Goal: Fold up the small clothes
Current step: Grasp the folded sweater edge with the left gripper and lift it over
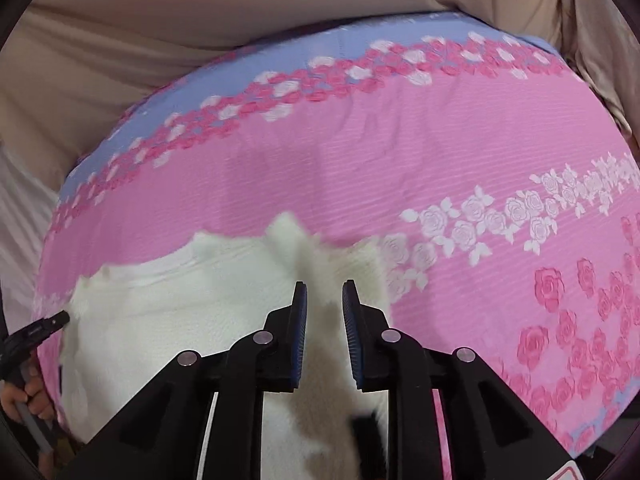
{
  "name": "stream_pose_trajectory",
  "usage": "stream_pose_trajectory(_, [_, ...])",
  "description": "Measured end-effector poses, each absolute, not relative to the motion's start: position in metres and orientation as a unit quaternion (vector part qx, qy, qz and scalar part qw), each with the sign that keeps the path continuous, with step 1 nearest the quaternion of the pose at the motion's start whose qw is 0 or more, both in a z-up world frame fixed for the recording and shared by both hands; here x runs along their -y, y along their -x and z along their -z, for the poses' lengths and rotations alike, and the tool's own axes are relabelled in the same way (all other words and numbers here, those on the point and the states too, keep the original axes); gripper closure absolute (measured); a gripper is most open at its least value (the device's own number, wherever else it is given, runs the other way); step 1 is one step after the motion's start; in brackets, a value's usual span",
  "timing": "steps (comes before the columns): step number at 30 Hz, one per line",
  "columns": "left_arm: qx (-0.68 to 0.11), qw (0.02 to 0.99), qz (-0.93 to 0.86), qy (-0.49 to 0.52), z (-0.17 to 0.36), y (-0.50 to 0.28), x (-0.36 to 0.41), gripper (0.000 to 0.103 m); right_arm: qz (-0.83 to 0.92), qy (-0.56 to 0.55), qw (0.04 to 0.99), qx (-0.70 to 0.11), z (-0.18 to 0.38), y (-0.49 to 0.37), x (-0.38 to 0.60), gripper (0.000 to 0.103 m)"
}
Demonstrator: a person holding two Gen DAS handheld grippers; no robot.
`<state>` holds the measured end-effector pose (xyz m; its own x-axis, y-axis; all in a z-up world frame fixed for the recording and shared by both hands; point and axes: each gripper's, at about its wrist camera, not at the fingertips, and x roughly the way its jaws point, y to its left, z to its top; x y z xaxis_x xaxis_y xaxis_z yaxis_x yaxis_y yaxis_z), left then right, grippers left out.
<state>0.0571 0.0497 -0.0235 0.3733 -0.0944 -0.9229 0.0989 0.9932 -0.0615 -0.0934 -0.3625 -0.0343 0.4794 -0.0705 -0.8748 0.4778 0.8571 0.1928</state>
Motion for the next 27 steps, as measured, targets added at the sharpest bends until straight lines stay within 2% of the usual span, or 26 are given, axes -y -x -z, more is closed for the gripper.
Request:
stream_pose_trajectory(3, [-0.563, 0.825, 0.041, 0.011, 0.027, -0.022, -0.079, 0.05, 0.093, -0.181, 0.842, -0.5, 0.021, 0.099, 0.308, 0.083])
stream_pose_trajectory(8, [-0.591, 0.804, 0.014, 0.066, 0.053, 0.007, -0.108, 0.035, -0.016, -0.121, 0.833, -0.54, 0.031, 0.067, 0.21, 0.087])
stream_pose_trajectory(15, [-0.592, 0.785, 0.0, 0.183, 0.069, 0.017, -0.13, 0.027, -0.038, -0.057, 0.8, -0.597, 0.081, 0.005, 0.164, 0.09])
stream_pose_trajectory(18, [-0.592, 0.777, -0.005, 0.214, 0.075, 0.015, -0.135, 0.019, -0.039, -0.04, 0.804, -0.591, 0.082, 0.003, 0.159, 0.091])
stream_pose_trajectory(21, [-0.589, 0.779, -0.008, 0.214, 0.076, 0.012, -0.131, 0.017, -0.042, -0.032, 0.805, -0.59, 0.083, 0.004, 0.157, 0.091])
stream_pose_trajectory(22, [-0.59, 0.779, -0.002, 0.213, 0.076, 0.01, -0.129, 0.019, -0.044, -0.034, 0.806, -0.59, 0.083, 0.004, 0.157, 0.091])
stream_pose_trajectory(23, [-0.591, 0.779, 0.003, 0.211, 0.075, 0.007, -0.125, 0.032, -0.045, -0.038, 0.806, -0.589, 0.084, 0.003, 0.158, 0.091])
stream_pose_trajectory(24, [-0.592, 0.778, 0.019, 0.209, 0.072, 0.004, -0.121, 0.058, -0.046, -0.043, 0.806, -0.588, 0.084, 0.004, 0.159, 0.091])
stream_pose_trajectory(25, [-0.594, 0.774, 0.042, 0.216, 0.07, 0.002, -0.117, 0.071, -0.048, -0.049, 0.807, -0.586, 0.084, 0.005, 0.161, 0.091])
stream_pose_trajectory(27, [-0.591, 0.777, 0.049, 0.211, 0.056, 0.001, -0.108, 0.08, -0.052, -0.069, 0.809, -0.581, 0.083, 0.007, 0.167, 0.091])
